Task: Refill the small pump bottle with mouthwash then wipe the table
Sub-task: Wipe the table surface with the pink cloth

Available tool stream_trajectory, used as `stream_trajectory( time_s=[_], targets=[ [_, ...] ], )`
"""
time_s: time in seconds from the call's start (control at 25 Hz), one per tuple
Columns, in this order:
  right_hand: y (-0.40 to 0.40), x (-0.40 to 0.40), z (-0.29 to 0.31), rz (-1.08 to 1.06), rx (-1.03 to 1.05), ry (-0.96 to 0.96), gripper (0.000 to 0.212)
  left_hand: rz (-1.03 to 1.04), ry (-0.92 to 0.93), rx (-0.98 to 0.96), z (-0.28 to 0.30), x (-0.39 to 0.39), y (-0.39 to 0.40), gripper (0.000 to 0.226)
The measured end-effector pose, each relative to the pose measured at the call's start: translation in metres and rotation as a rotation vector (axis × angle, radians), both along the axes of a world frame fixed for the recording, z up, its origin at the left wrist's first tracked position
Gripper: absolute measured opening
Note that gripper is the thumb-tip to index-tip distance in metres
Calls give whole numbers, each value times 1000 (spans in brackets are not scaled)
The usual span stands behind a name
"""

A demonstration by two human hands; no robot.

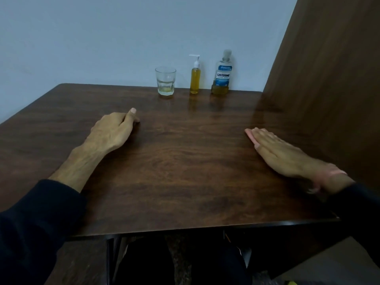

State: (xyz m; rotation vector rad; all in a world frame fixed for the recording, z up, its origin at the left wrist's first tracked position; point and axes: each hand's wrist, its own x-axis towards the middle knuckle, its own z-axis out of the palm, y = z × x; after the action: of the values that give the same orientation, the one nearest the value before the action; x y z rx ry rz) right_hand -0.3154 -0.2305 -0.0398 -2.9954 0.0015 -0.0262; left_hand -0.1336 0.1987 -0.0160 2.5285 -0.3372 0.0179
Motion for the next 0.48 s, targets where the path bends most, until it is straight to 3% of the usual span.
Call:
stream_trajectory(
  time_s=[0.12, 0.48],
  targets=[
    [-6, 60, 5, -211, -16, 170, 61, 3, -37, 39, -3, 5, -2, 68],
    [38, 180, 10, -265, 11, 152, 65, 5, -60, 54, -8, 19, -4, 70]
  ],
)
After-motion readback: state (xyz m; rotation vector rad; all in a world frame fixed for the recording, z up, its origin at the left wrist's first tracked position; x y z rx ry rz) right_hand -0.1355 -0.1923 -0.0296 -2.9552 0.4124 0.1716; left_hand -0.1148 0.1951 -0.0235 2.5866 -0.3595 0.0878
